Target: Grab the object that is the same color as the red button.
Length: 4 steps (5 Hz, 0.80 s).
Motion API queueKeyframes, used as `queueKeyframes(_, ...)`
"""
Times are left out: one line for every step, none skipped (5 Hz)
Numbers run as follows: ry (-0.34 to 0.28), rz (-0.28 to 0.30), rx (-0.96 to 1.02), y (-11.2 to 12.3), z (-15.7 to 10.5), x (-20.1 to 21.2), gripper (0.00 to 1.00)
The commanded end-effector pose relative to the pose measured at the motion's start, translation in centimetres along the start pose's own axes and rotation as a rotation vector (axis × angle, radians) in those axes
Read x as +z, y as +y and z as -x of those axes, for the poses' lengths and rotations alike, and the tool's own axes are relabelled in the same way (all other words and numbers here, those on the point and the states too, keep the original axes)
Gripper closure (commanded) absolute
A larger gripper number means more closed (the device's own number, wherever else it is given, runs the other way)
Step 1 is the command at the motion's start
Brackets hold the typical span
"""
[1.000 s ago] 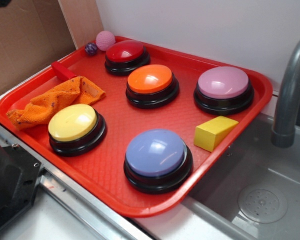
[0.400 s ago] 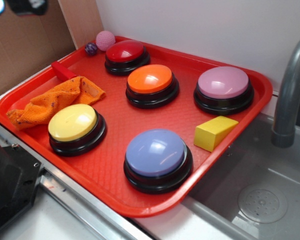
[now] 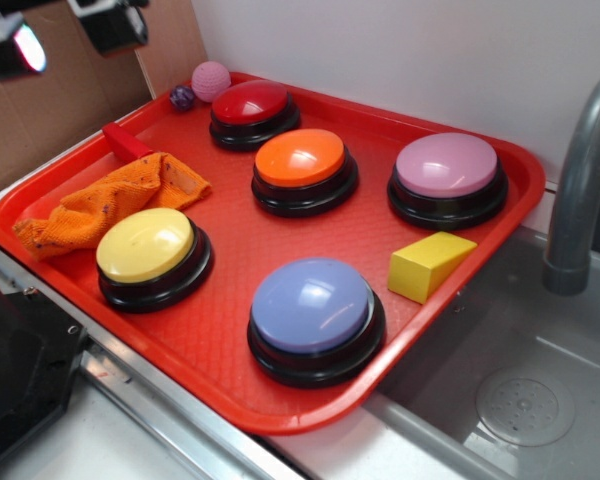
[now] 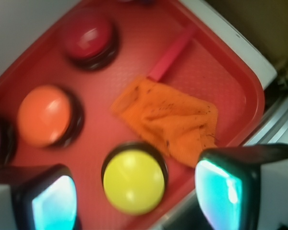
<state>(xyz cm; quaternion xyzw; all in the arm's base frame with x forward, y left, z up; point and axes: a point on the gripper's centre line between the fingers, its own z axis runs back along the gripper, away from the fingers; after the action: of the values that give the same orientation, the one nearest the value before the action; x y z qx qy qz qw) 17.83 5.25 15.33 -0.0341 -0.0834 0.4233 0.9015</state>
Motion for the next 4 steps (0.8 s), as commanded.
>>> queueKeyframes(-0.101, -0.059, 0.385, 3.3, -3.8, -3.2, 0.0)
queueKeyframes(-0.127, -0.087, 0.514, 4.4, -5.3, -6.0, 0.0)
queueKeyframes(-0.176, -0.122, 0.577, 4.5, -7.0, -8.3, 0.0)
queueKeyframes(-0.123, -0.055, 0.58, 4.6, -8.2, -10.3, 0.0)
